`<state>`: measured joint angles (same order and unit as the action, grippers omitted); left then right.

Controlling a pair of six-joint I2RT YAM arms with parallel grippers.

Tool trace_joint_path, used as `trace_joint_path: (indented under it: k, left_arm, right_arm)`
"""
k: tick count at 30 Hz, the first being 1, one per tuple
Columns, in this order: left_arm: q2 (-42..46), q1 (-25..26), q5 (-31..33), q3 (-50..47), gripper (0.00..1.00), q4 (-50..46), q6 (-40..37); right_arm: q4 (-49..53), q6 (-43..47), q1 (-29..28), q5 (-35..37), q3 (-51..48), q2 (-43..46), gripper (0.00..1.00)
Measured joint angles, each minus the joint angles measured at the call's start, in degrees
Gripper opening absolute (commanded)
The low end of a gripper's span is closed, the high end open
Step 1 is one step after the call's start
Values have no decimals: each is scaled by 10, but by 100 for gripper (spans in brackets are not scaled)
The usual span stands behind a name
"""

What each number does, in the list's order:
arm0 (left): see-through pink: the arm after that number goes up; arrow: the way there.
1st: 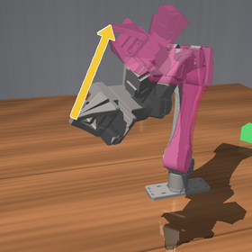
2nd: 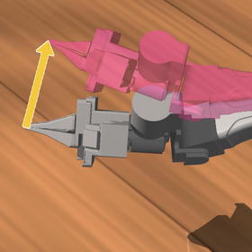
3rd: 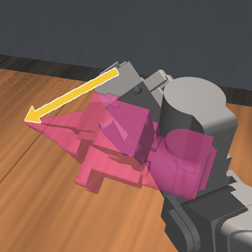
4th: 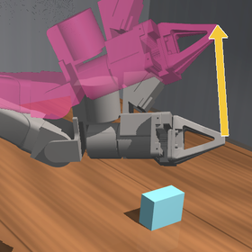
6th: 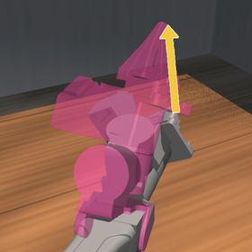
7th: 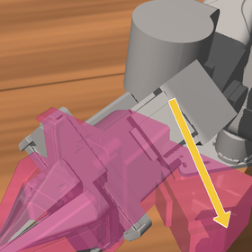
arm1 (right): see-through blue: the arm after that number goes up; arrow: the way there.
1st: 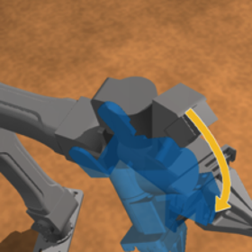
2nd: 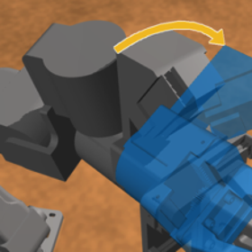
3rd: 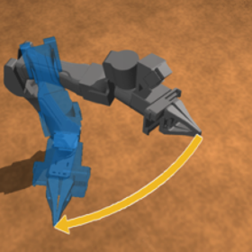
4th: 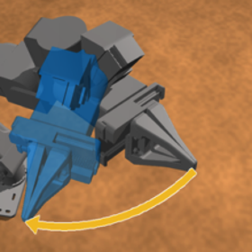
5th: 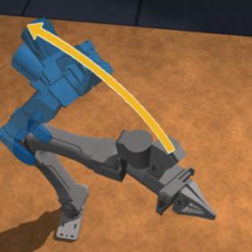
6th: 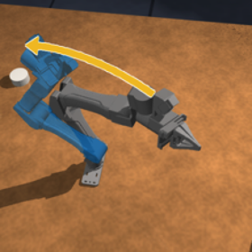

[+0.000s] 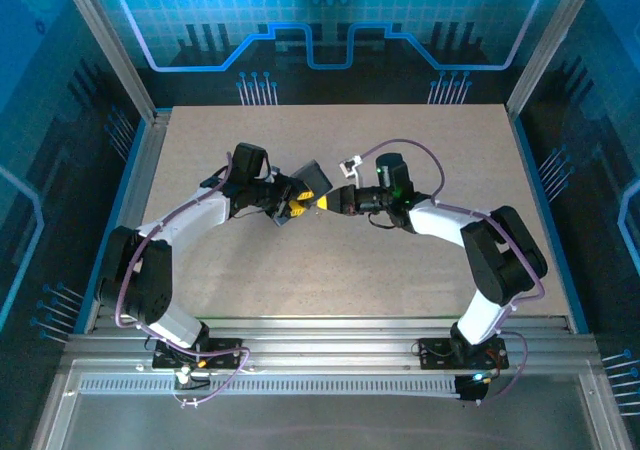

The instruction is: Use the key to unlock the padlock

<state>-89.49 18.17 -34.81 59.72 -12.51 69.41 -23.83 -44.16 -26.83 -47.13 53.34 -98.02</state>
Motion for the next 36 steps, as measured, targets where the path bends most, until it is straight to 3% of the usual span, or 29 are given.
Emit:
trace_joint_path:
  k: [10,17,21,27,30,36]
  left_arm:
    - [4,-1,16,-19,9,27,33]
    - [10,-1,15,-20,9,21,41]
    - [12,-3,15,-20,9,3,36]
    - [12,-5,16,-10,10,-53,14]
    - [12,-5,20,12,10,-95,-2]
    - [10,-5,20,47,10,-139,-26]
  right_arm:
    - [3,-15,-9,3,33,-33,2]
    - [18,2,-9,20,32,-23,28]
    - [79,54,2,36,27,25,37]
    - [223,247,13,83,31,110,38]
    - [272,360,-9,150,30,129,34]
    - [191,566,-98,293,-81,190,31]
